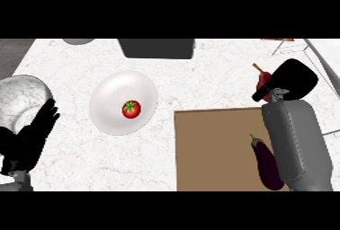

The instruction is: Pick the pear from the tray and place it in the tiered shelf

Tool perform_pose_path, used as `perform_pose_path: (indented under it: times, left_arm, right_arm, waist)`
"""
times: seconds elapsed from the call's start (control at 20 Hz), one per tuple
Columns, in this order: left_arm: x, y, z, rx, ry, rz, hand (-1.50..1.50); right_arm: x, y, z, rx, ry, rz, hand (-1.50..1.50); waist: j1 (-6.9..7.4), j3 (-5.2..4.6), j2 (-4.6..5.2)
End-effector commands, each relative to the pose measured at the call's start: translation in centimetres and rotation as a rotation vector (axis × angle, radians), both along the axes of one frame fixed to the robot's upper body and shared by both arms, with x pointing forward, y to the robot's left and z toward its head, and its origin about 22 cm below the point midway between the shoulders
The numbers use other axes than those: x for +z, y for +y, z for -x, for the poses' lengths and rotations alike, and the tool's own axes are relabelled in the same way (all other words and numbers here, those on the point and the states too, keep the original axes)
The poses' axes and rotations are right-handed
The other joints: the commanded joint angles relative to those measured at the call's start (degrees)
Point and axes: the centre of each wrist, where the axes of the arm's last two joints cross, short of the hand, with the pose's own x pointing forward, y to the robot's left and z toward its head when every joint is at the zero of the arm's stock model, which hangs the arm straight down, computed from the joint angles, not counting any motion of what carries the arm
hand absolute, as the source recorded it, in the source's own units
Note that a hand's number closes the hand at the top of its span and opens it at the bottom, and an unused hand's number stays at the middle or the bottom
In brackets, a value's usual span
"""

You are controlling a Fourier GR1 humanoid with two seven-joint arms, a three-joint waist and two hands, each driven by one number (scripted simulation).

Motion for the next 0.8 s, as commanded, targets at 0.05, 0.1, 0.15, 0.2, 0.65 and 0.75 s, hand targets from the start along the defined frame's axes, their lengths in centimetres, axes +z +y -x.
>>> perform_pose_path:
  times: [0.05,0.1,0.15,0.2,0.65,0.75]
  left_arm:
    - [0.2,-0.5,-0.4,-0.016,-0.005,-0.006,0.0]
    - [-0.9,-1.7,0.1,0.005,0.017,0.0,0.0]
    - [-0.4,-0.9,0.5,-0.018,0.016,0.006,0.0]
    - [-0.4,-1.3,-0.4,-0.009,0.021,0.002,0.0]
    - [0.8,-0.5,-0.6,0.014,0.029,-0.001,0.0]
    - [1.4,1.2,0.1,0.01,0.018,-0.01,0.0]
  right_arm:
    - [4.3,-0.7,-3.3,-0.198,-0.2,-0.056,1.5]
    - [5.9,0.5,-3.5,-0.203,-0.236,-0.089,1.5]
    - [6.4,0.3,-3.7,-0.205,-0.246,-0.085,1.5]
    - [7.2,1.2,-3.7,-0.21,-0.318,-0.112,1.5]
    - [14.3,2.4,-3.1,-0.247,-0.62,-0.135,1.5]
    - [15.0,4.1,-3.3,-0.246,-0.622,-0.087,1.5]
  waist:
    - [0.74,-0.12,-0.21]
    - [0.53,-0.14,-0.41]
    - [0.2,-0.15,-0.65]
    - [-0.1,-0.16,-0.55]
    - [-0.97,-0.17,-0.95]
    - [-0.7,-0.19,-0.97]
